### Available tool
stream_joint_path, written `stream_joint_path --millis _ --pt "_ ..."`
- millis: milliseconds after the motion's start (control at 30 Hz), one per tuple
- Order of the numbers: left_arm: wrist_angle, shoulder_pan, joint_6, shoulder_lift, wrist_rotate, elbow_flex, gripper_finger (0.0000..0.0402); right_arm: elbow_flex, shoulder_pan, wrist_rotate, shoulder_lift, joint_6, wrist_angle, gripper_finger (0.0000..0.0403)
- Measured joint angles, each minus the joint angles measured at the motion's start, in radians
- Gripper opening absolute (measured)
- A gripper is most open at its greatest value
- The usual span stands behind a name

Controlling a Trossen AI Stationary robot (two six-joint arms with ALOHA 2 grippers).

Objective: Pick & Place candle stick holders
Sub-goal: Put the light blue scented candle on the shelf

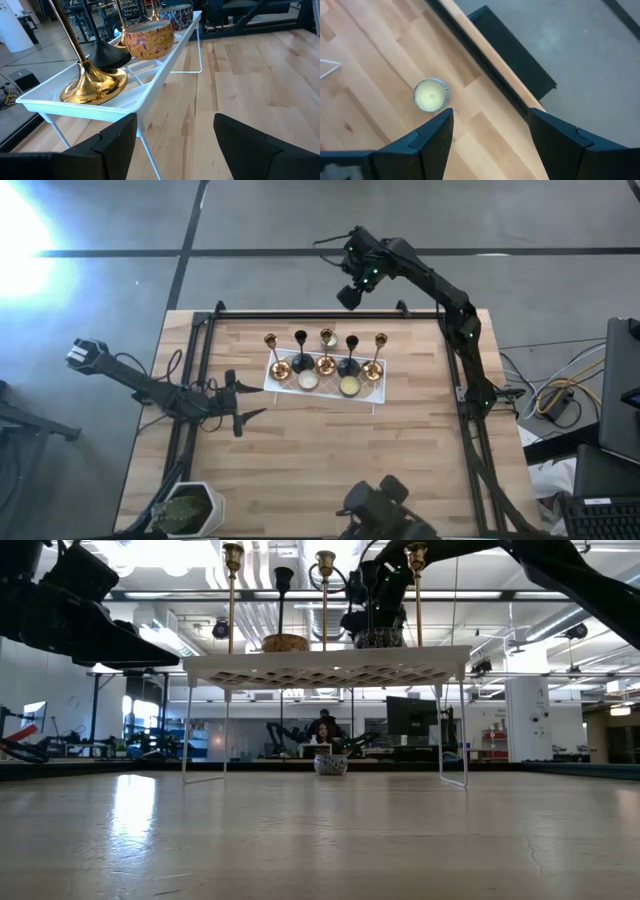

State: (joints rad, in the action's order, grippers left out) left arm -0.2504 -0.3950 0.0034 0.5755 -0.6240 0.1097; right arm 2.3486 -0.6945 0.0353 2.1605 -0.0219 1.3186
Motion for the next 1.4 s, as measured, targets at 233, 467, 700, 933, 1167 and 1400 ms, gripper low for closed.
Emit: stream_joint_path --millis 233,467,700,933,1167,1400 --pt "0.001 0.000 0.000 0.000 0.000 0.000 0.0268 -0.002 0.044 0.000 0.045 -0.021 -0.009 0.0244" --pt "0.001 0.000 0.000 0.000 -0.001 0.000 0.0268 -0.002 0.062 -0.001 0.089 -0.062 0.002 0.0255" --pt "0.004 0.000 0.000 0.000 -0.002 0.000 0.0268 -0.002 0.088 -0.116 0.130 -0.081 -0.022 0.0292" --pt "0.007 0.000 0.000 0.001 -0.002 0.000 0.0268 -0.002 0.101 -0.138 0.168 -0.106 -0.020 0.0349" --pt "0.009 0.000 0.000 0.001 -0.002 0.000 0.0268 -0.002 0.115 -0.085 0.180 -0.134 -0.023 0.0357" --pt "0.013 0.000 0.000 0.001 -0.002 0.000 0.0268 -0.002 0.116 -0.070 0.180 -0.172 -0.042 0.0347"
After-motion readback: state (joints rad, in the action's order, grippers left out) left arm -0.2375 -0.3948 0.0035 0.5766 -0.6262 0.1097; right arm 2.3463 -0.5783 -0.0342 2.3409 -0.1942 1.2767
